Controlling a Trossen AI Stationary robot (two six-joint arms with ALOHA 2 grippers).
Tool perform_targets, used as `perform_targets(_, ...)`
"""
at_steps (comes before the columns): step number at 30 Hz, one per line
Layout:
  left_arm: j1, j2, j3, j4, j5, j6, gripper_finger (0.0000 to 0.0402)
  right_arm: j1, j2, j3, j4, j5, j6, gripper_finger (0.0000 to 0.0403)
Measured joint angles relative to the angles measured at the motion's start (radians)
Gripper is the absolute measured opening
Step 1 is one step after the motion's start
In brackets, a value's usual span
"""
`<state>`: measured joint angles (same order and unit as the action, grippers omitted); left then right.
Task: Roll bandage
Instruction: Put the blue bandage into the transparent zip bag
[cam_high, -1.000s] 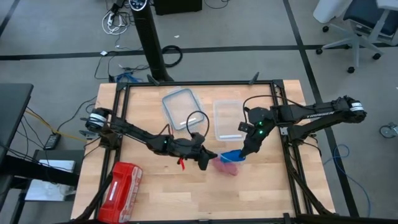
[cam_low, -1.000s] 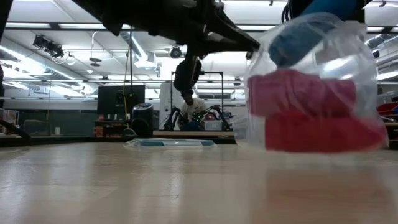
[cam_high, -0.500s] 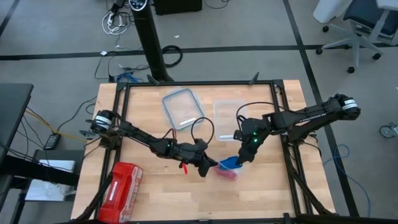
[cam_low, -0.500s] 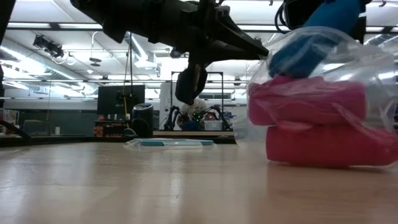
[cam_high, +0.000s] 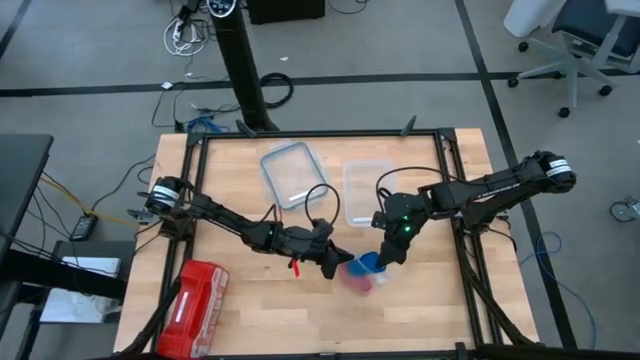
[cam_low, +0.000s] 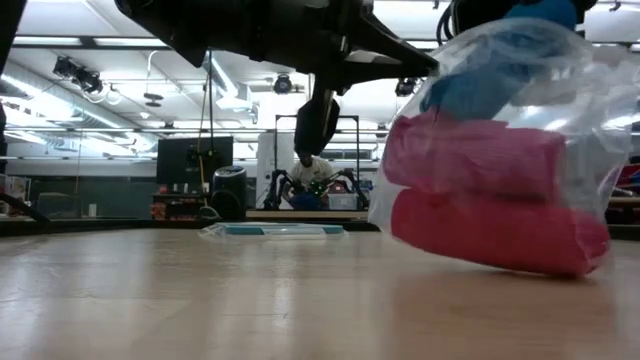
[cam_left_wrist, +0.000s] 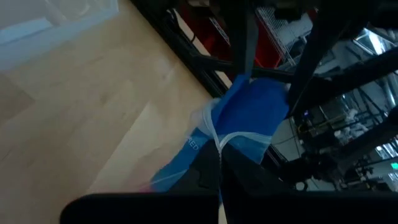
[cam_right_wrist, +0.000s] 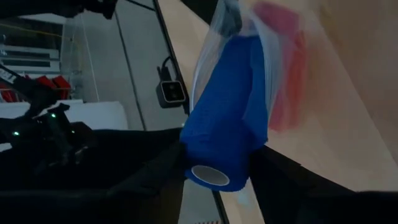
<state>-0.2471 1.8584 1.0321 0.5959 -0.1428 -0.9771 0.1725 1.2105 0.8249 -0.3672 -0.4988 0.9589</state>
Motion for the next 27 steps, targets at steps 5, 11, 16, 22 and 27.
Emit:
perform_targets(5, 0.006, 0.000, 0.000, 0.014, -0.019, -0.005, 0.0004, 0.003, 0.024, 0.001, -0.003, 0.005, -0.013, 0.0164)
perform_targets(11, 0.007, 0.000, 0.000, 0.024, -0.021, -0.029, 0.0004, -0.004, 0.035, 0.001, 0.019, -0.035, -0.018, 0.0164)
perform_targets(16, 0.006, 0.000, 0.000, 0.039, -0.030, -0.034, 0.0004, -0.002, 0.041, 0.001, 0.019, -0.084, -0.019, 0.0164)
perform_targets(22, 0.006, 0.000, 0.000, 0.044, -0.059, -0.053, 0.0004, 0.000, 0.047, 0.000, 0.027, -0.098, -0.020, 0.0164)
perform_targets(27, 0.006, 0.000, 0.000, 0.043, -0.062, -0.078, 0.0004, 0.011, 0.047, 0.000, 0.029, -0.108, -0.017, 0.0157)
